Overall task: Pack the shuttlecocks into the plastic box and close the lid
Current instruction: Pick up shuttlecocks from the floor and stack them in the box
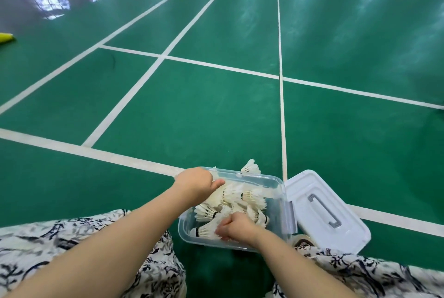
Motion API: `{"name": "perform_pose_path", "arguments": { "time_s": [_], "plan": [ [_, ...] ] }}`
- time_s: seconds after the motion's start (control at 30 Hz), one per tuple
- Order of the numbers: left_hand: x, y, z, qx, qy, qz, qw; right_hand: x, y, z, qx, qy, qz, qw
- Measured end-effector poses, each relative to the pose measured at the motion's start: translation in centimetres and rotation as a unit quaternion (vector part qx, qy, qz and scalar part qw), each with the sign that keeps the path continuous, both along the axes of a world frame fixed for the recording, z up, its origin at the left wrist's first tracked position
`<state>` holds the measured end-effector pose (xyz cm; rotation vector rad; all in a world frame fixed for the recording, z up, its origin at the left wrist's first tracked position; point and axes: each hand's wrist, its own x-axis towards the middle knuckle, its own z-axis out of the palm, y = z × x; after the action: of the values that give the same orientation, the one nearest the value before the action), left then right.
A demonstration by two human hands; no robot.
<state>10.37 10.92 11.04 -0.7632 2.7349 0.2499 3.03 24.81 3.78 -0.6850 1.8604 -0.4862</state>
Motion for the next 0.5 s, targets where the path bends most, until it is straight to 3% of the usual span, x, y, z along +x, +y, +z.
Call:
{"name": "perform_pose_path", "arguments": {
  "time_s": [0.3,0.5],
  "plan": [
    [0.2,-0.4,-2.3,-0.008,-0.020,-0.008,1.000,0.5,-1.6,-1.2,0.079,0.059,0.217,0.971],
    [-0.4,0.0,-2.1,0.003,-0.035,-0.025,0.999,-0.5,-2.1,-0.8,0.096,0.041,0.223,0.969]
  ]
}}
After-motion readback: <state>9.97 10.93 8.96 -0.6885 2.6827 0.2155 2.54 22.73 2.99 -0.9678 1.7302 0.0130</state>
